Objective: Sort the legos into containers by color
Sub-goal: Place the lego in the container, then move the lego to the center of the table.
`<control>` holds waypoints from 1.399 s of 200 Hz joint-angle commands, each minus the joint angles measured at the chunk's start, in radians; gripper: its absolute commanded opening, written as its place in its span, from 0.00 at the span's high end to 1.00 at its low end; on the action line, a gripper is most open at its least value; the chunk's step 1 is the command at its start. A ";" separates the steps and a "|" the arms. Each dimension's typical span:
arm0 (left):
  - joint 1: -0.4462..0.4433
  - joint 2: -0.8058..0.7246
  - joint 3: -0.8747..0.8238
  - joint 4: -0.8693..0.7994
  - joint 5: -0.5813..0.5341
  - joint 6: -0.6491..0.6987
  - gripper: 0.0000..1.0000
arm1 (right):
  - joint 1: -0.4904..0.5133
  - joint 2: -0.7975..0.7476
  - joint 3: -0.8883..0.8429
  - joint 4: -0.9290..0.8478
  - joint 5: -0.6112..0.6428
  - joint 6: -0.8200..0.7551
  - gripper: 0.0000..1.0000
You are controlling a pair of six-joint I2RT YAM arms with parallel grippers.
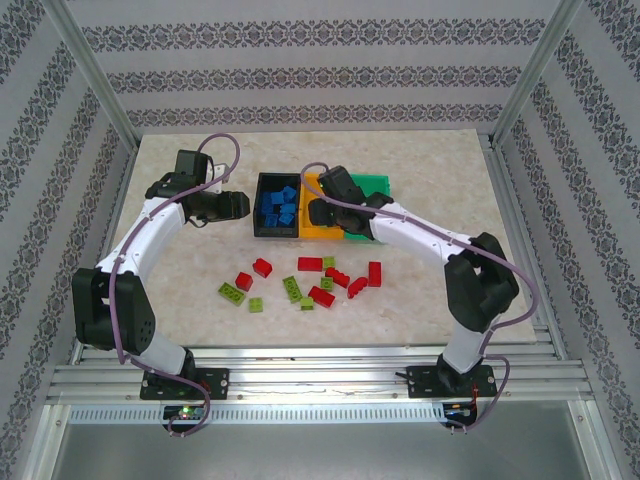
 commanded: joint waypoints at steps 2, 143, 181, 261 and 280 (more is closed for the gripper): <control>0.013 -0.022 -0.006 0.026 0.001 0.006 0.37 | 0.011 0.004 0.018 -0.018 -0.036 -0.010 0.40; 0.012 -0.020 -0.006 0.033 0.028 -0.001 0.37 | 0.112 -0.115 -0.343 -0.064 0.001 0.100 0.43; 0.012 -0.020 -0.007 0.033 0.031 -0.002 0.37 | 0.113 -0.052 -0.308 -0.082 -0.023 0.093 0.44; 0.012 -0.025 -0.005 0.030 0.017 0.003 0.37 | 0.115 0.064 -0.211 -0.097 -0.041 0.077 0.44; 0.013 -0.025 -0.005 0.029 0.016 0.003 0.37 | 0.114 0.085 -0.198 -0.097 -0.049 0.075 0.44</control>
